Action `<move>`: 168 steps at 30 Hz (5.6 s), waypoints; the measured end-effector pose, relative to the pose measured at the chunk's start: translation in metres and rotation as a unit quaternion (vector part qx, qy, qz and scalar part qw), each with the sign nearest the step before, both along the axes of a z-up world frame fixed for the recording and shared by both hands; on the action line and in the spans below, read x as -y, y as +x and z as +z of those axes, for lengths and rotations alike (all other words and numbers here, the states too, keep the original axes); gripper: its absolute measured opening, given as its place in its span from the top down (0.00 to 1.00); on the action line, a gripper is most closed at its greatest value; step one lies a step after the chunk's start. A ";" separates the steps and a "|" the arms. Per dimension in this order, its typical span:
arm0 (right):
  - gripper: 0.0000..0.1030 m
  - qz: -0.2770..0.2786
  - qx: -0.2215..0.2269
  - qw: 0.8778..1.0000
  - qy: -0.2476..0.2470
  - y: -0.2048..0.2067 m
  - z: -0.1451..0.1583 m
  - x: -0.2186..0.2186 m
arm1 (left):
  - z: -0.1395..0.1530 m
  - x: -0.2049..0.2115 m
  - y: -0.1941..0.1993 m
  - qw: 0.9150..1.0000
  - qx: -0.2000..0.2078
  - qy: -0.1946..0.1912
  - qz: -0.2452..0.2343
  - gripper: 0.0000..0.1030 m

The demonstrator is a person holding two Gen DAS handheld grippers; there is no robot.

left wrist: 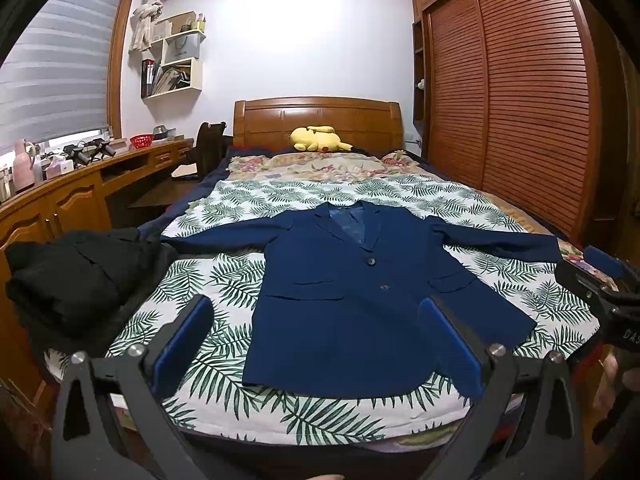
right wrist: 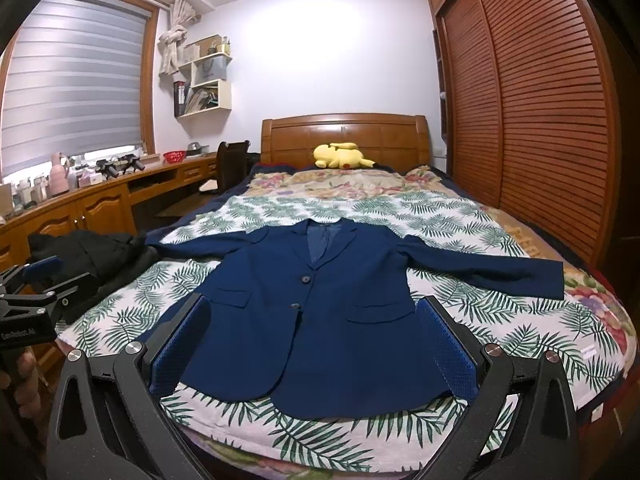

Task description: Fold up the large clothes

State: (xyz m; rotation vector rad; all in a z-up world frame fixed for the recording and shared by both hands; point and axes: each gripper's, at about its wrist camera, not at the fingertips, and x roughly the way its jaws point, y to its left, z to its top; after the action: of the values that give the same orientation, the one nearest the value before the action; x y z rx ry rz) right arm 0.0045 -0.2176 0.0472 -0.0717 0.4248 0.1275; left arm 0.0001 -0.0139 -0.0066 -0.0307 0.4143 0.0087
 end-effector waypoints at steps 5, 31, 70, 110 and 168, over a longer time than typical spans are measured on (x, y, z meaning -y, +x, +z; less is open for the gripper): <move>0.00 0.001 0.001 1.000 -0.001 -0.001 0.000 0.000 | 0.001 0.000 0.000 1.000 0.000 0.000 0.000 0.00; 0.00 0.001 0.004 1.000 0.003 -0.003 0.005 0.000 | 0.005 0.001 -0.002 1.000 0.001 -0.002 -0.001 0.00; 0.00 0.024 -0.045 0.999 -0.001 0.041 -0.030 -0.019 | -0.040 -0.033 0.046 0.998 -0.054 0.001 0.017 0.00; 0.00 0.131 -0.123 0.983 -0.042 0.282 -0.139 -0.080 | -0.116 -0.186 0.284 0.980 -0.183 -0.023 0.080 0.00; 0.00 0.151 -0.171 0.973 -0.045 0.291 -0.162 -0.077 | -0.078 -0.212 0.468 0.981 -0.179 -0.001 0.068 1.00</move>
State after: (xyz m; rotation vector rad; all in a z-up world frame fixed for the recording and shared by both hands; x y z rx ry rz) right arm 0.2953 -0.1409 -0.1152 -0.2059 0.7635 0.4251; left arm 0.4682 0.1982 -0.0845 -0.0607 0.7719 0.1505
